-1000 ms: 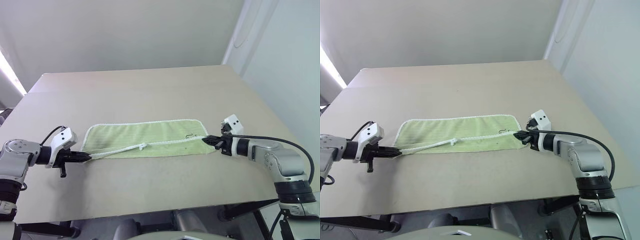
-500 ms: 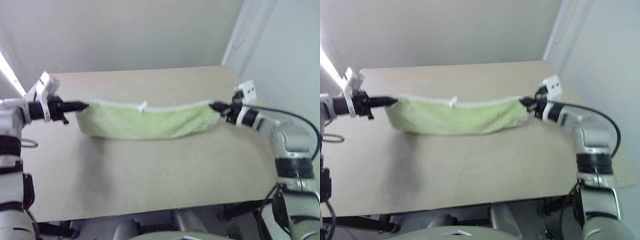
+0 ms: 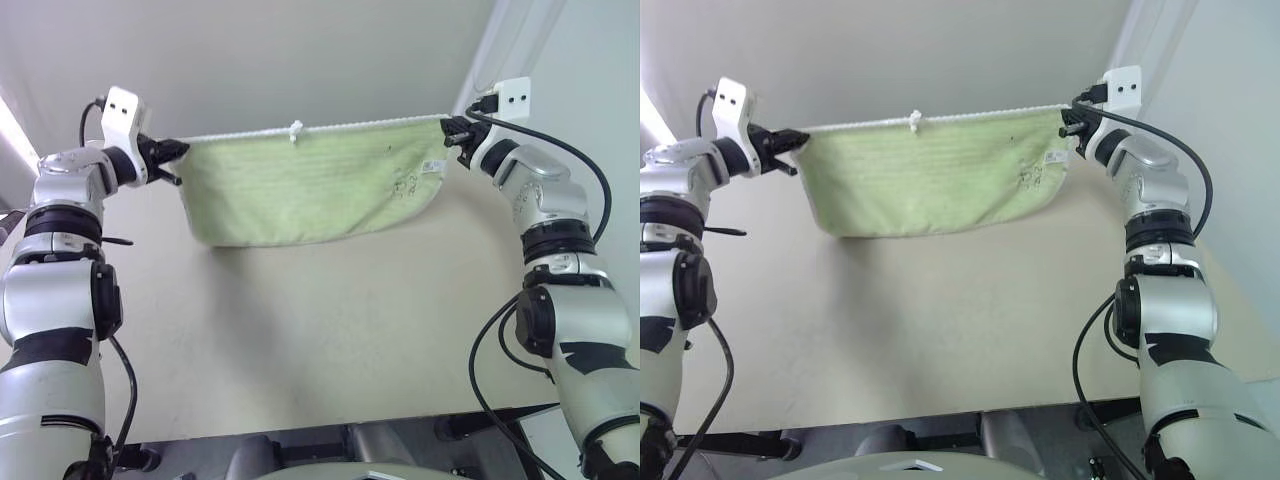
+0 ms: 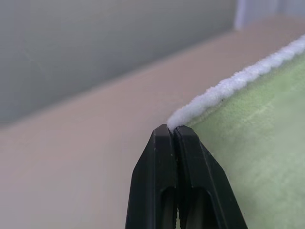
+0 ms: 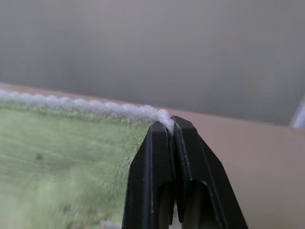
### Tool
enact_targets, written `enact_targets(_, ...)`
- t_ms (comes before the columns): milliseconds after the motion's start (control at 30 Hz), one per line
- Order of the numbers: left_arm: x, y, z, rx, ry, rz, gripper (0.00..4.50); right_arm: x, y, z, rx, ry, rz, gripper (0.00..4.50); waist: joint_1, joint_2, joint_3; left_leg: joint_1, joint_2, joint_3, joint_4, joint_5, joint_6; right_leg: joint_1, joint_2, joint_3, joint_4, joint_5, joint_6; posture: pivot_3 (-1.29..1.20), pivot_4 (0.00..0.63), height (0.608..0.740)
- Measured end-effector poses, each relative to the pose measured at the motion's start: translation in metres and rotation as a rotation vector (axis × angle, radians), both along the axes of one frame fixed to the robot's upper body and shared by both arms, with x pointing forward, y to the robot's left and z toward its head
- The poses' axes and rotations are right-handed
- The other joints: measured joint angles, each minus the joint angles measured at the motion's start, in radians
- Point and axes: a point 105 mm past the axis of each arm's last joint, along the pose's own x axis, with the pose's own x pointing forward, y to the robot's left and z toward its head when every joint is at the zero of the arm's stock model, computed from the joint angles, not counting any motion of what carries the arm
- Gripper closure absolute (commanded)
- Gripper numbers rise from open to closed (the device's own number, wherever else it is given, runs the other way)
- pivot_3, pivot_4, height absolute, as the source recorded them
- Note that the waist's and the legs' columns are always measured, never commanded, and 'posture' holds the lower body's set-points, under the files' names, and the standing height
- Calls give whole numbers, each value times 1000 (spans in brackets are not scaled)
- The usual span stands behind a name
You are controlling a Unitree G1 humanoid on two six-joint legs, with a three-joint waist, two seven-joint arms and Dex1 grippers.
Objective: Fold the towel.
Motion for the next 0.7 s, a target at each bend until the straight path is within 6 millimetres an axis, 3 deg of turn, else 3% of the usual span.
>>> enact_targets(133, -1, -2, -1, 26, 4, -20, 4500, -5, -1, -10, -30, 20, 59, 4468, -4, 1, 0, -2, 0, 0, 0, 0, 0, -2, 0, 0, 1, 0, 0, 0, 0, 712)
enact_targets(300, -20, 6, -9, 60, 80, -172, 4500, -37, -12, -45, -85, 91, 195, 4468, -4, 1, 0, -3, 0, -1, 1, 0, 0, -3, 0, 0, 3, -1, 1, 0, 0, 712)
enact_targets(467, -65, 28, -59, 79, 306, -361, 4500, -106, -7, -90, -79, 262, 365, 4468, -6, 3, 0, -3, 0, -1, 2, 0, 0, -4, 1, 0, 6, -2, 0, 0, 0, 712)
enact_targets(600, -103, 42, -94, 98, 463, -443, 4500, -143, 1, -92, -66, 319, 432, 4468, -4, 2, 0, -1, 1, -1, 6, 0, 0, -3, 1, 0, 7, -4, -2, 0, 0, 712)
enact_targets(700, -127, 43, -108, 95, 531, -481, 4500, -159, 1, -88, -47, 342, 450, 4468, 1, 2, 0, 3, 1, -1, 7, 0, 0, 2, 0, 0, 6, -3, -3, 0, 0, 712)
